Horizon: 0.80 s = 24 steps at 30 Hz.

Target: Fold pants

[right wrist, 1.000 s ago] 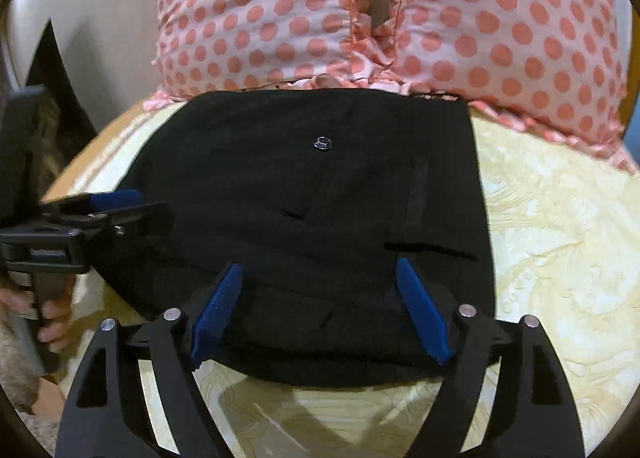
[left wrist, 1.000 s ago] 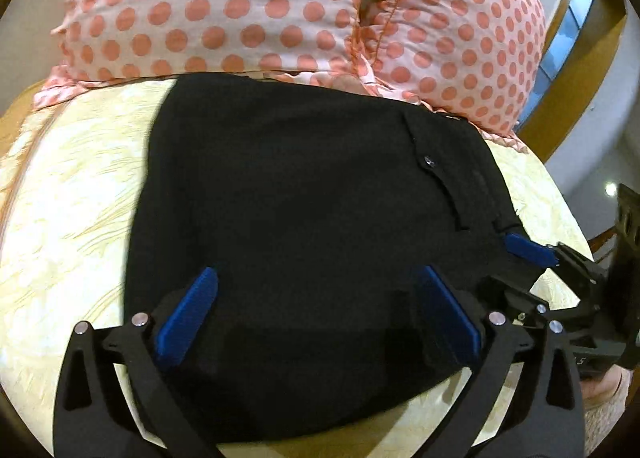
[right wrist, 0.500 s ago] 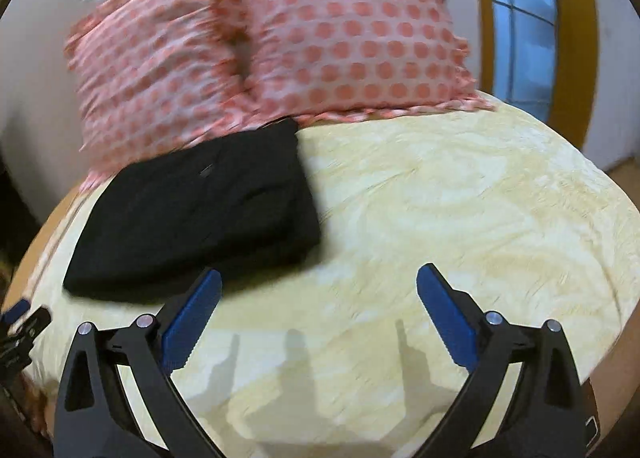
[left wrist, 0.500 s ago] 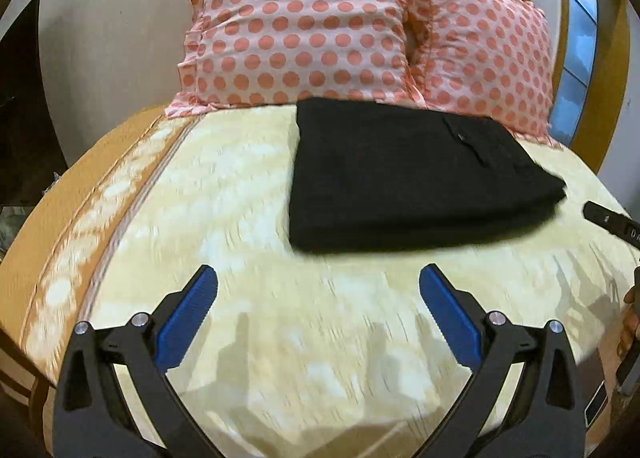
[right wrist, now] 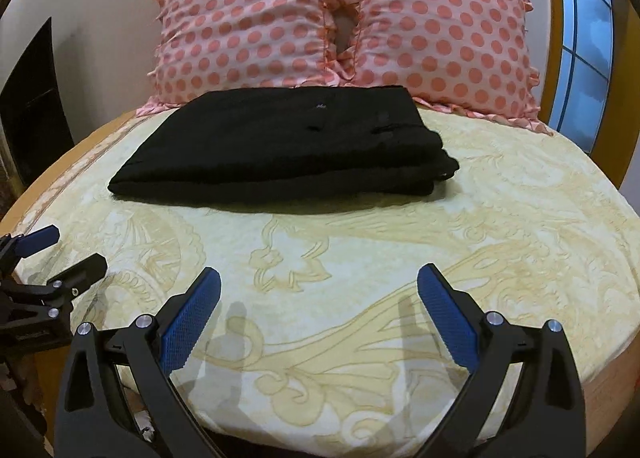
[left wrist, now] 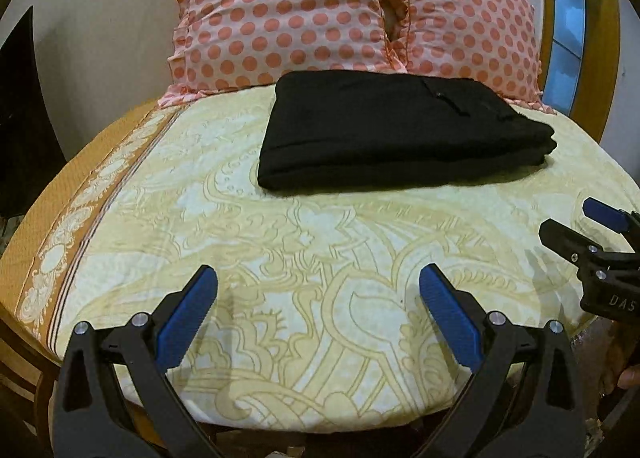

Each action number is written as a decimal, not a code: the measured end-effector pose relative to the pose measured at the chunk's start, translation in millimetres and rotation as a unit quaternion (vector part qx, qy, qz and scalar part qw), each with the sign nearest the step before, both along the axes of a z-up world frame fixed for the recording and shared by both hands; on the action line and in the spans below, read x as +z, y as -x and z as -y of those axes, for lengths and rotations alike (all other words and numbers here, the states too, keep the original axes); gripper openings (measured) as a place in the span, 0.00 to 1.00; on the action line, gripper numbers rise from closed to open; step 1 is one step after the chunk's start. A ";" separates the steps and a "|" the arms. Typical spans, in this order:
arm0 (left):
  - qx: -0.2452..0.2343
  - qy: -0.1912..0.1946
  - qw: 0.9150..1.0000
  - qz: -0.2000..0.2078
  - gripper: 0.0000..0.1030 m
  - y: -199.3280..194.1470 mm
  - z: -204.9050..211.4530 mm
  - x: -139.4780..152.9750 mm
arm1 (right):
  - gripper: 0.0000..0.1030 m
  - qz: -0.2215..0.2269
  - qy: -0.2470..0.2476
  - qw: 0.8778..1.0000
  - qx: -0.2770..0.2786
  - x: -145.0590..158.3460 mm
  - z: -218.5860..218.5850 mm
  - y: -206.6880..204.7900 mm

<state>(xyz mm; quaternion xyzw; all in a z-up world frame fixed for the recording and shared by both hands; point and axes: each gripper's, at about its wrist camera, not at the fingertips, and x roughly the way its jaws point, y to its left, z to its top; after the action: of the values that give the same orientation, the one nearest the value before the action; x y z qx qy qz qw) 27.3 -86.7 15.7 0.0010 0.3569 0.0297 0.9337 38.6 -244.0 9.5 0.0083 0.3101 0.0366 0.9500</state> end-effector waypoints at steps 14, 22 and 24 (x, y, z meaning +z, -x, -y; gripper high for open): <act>0.002 0.008 1.000 0.022 0.98 7.8 -0.5 -6.6 | 0.99 -0.008 0.004 1.000 -0.019 -13.5 -8.0 1.1; 0.002 0.008 1.000 0.026 0.98 7.8 -1.2 -6.5 | 0.99 0.004 0.003 1.000 -0.025 -13.7 -7.3 3.6; 0.003 0.008 1.000 0.026 0.98 7.6 -0.3 -6.3 | 0.99 0.006 0.003 1.000 -0.026 -13.5 -6.9 4.1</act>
<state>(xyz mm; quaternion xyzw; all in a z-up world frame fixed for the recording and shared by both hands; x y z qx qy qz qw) 19.7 -86.3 9.4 -0.0086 0.3329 0.0298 0.9425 34.5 -237.1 -4.0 0.0129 0.3043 0.0113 0.9524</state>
